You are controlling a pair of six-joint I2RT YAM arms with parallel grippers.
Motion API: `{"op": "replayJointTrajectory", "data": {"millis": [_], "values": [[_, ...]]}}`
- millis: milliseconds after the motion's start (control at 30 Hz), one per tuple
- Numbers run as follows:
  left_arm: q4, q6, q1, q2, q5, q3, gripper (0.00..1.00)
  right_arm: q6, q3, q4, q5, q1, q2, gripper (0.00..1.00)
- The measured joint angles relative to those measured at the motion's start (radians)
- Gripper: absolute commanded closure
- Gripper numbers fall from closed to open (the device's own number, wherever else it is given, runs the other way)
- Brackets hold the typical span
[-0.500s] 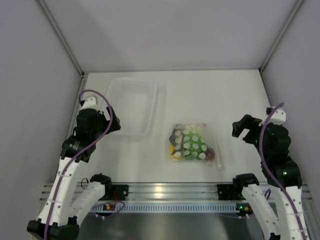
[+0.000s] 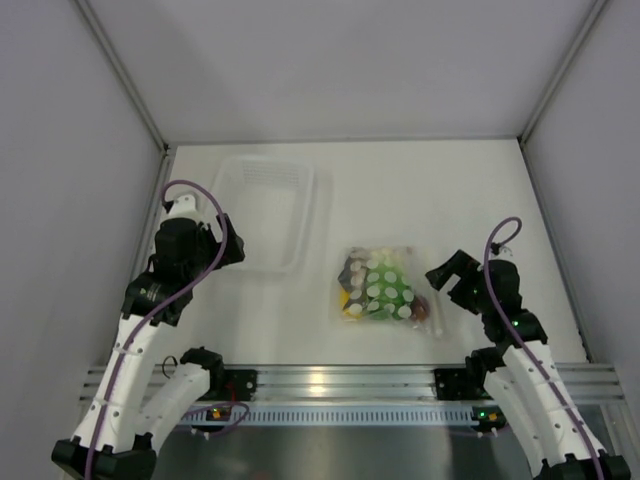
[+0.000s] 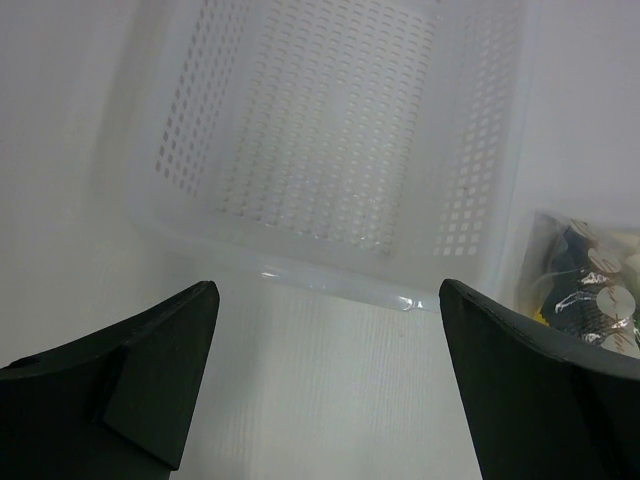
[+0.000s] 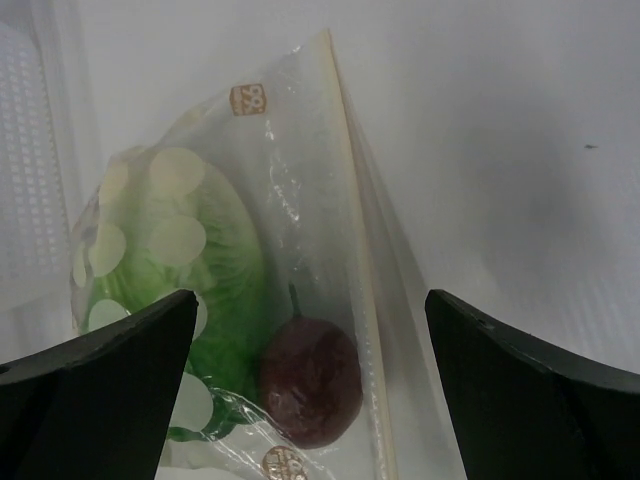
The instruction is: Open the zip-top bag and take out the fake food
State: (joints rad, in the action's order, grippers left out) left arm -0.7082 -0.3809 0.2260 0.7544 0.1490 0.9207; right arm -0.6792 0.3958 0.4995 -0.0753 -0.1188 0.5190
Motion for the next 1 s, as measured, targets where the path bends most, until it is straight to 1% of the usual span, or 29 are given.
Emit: {"op": "replayJointTrajectory", "data": {"millis": [67,200,333,367,433,467,533,633,667,733,767,833,867,933,1000], "values": [[0.0,-0.002,0.003,0.0,-0.003,-0.001,0.02,-0.05,-0.079,-0.072,-0.031,0.0,0.001,0.04],[0.001,-0.003,0.005,0.0,-0.004,-0.001,0.02,-0.127,-0.208,-0.168,-0.08,0.0,0.002,0.05],[0.001,-0.002,0.005,0.0,-0.01,-0.001,0.02,-0.177,-0.262,-0.272,-0.12,0.0,0.017,0.09],[0.001,-0.002,0.005,0.0,-0.011,-0.001,0.02,-0.187,-0.276,-0.307,-0.135,0.0,0.029,0.14],[0.001,-0.003,0.005,0.0,-0.014,-0.002,0.02,-0.208,-0.299,-0.386,-0.169,0.0,0.061,0.21],[0.001,-0.003,0.005,0.0,-0.014,-0.002,0.02,-0.22,-0.312,-0.423,-0.188,0.0,0.082,0.26],[0.001,-0.002,0.005,0.0,-0.014,-0.002,0.02,-0.233,-0.323,-0.477,-0.214,0.0,0.114,0.3],[0.001,-0.002,0.005,0.0,-0.016,-0.002,0.02,-0.246,-0.332,-0.507,-0.233,0.0,0.129,0.39],[0.001,-0.003,0.005,0.0,-0.018,-0.002,0.02,-0.248,-0.334,-0.51,-0.232,0.0,0.121,0.48],[0.001,-0.002,0.006,0.001,-0.021,-0.002,0.02,-0.247,-0.338,-0.51,-0.23,0.0,0.096,0.57],[0.001,-0.002,0.006,0.001,-0.021,-0.002,0.02,-0.246,-0.338,-0.511,-0.228,0.0,0.082,0.68],[0.001,-0.002,0.006,0.001,-0.021,-0.002,0.02,-0.24,-0.338,-0.513,-0.222,0.0,0.058,0.76],[0.001,-0.002,0.006,0.001,-0.021,-0.002,0.02,-0.236,-0.338,-0.515,-0.217,0.0,0.049,0.82],[0.001,-0.002,0.007,0.001,-0.021,-0.002,0.02,-0.222,-0.336,-0.513,-0.209,0.0,0.044,0.87],[0.001,-0.002,0.007,0.001,-0.021,-0.002,0.02,-0.202,-0.333,-0.512,-0.204,0.0,0.047,0.95]]}}
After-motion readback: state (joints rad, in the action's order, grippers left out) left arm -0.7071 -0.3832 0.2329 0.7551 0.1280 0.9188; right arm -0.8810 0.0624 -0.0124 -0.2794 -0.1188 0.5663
